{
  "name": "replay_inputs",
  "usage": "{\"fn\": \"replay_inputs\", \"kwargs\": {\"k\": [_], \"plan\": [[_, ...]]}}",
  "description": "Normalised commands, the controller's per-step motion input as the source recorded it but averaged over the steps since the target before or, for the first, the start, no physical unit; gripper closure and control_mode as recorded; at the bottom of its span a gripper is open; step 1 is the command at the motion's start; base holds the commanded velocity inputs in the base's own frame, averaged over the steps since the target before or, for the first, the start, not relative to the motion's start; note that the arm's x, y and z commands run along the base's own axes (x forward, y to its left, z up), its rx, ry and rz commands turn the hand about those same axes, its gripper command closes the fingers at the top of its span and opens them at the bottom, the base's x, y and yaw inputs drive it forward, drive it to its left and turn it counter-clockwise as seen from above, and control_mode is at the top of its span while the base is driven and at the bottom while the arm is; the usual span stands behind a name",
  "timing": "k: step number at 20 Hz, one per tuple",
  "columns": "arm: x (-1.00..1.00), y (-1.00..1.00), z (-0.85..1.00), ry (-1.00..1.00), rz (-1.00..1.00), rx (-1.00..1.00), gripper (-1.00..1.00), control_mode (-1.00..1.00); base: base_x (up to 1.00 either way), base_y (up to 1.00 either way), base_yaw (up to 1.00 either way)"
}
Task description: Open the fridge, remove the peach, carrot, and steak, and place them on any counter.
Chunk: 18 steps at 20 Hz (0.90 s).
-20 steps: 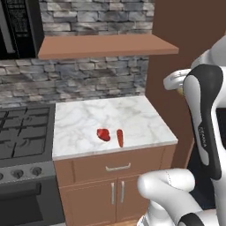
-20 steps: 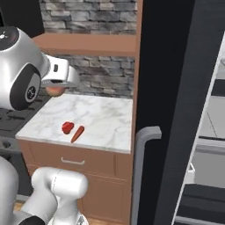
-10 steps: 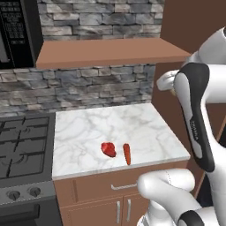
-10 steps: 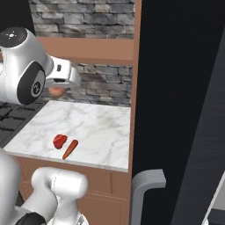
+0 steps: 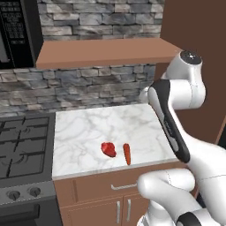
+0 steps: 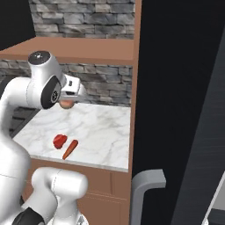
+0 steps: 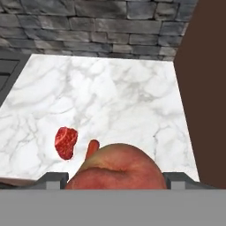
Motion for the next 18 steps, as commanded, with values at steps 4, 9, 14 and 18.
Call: {"fn": "replay_inputs", "kwargs": {"k": [4, 9, 14, 18], "plan": [[0.96, 0.0, -1.0, 0.08, 0.0, 0.0, 1.0, -1.0, 0.0, 0.0, 0.0], [0.96, 0.0, -1.0, 0.12, 0.0, 0.0, 1.0, -1.0, 0.0, 0.0, 0.0], [0.54, 0.0, -1.0, 0.17, 0.0, 0.0, 1.0, -1.0, 0.0, 0.0, 0.0], [0.0, 0.0, -1.0, 0.04, 0.0, 0.0, 1.0, -1.0, 0.0, 0.0, 0.0]]}}
